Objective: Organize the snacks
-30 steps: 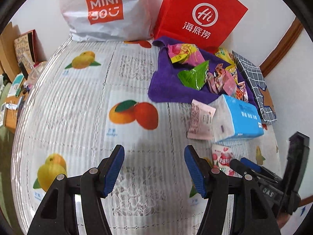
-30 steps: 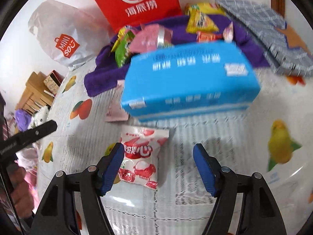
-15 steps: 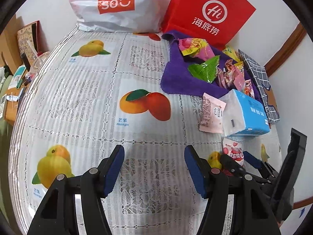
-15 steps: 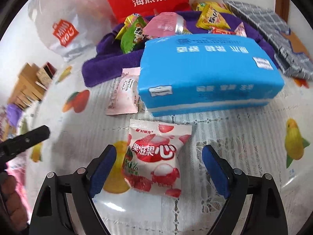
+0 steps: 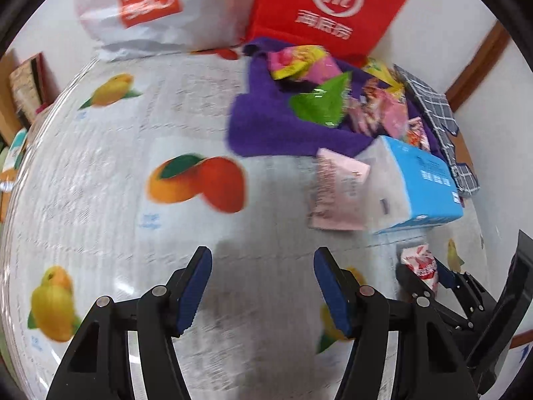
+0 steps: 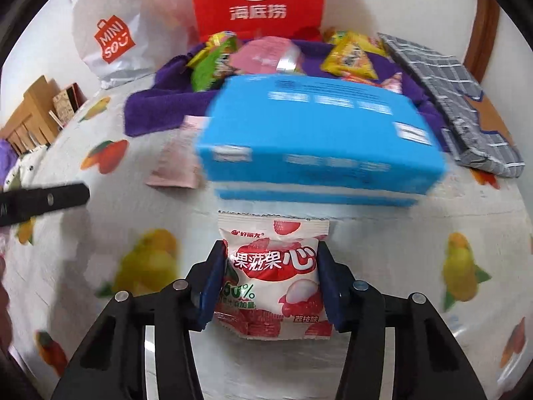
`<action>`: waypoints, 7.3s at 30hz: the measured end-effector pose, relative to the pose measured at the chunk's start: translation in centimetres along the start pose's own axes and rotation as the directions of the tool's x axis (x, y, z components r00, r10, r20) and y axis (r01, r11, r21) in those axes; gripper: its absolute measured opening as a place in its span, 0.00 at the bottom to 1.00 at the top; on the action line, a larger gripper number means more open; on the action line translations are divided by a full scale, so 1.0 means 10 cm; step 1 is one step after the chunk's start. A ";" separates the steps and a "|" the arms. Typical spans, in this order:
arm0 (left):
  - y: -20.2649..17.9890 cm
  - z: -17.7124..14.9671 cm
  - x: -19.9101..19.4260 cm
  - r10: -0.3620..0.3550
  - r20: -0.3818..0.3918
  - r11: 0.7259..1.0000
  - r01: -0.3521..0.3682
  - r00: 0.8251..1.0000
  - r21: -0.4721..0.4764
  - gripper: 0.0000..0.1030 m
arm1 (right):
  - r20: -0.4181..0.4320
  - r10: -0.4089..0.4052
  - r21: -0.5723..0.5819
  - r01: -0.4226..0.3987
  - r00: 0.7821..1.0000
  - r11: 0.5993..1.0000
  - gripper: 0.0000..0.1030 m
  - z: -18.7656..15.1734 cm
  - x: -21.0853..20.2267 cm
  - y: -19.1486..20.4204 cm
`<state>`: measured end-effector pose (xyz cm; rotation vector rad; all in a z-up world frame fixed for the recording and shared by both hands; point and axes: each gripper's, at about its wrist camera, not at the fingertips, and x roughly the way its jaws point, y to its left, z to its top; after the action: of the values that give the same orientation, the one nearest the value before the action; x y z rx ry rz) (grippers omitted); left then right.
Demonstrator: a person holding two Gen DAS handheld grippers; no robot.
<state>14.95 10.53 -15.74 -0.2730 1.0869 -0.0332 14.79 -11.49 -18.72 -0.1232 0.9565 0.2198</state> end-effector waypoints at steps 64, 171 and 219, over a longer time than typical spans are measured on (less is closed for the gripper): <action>-0.66 -0.71 0.13 0.123 0.210 0.969 -0.163 0.970 0.184 0.44 | 0.091 -0.021 0.065 0.015 0.996 0.998 0.55 -0.18 0.02 -0.86; -1.05 1.68 0.50 0.086 0.128 0.994 -0.095 0.988 0.062 0.74 | 0.027 0.091 0.071 -0.092 0.996 0.993 0.72 1.86 0.61 -1.09; -1.36 -0.20 -1.54 0.060 0.379 0.990 -0.103 0.924 0.094 0.89 | 0.324 -0.037 0.105 0.003 0.945 0.994 0.96 0.36 -2.02 -0.90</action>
<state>7.44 -0.53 -0.04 -0.1240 0.7101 0.0318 8.55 -22.19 -0.06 -0.0004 0.6345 0.1646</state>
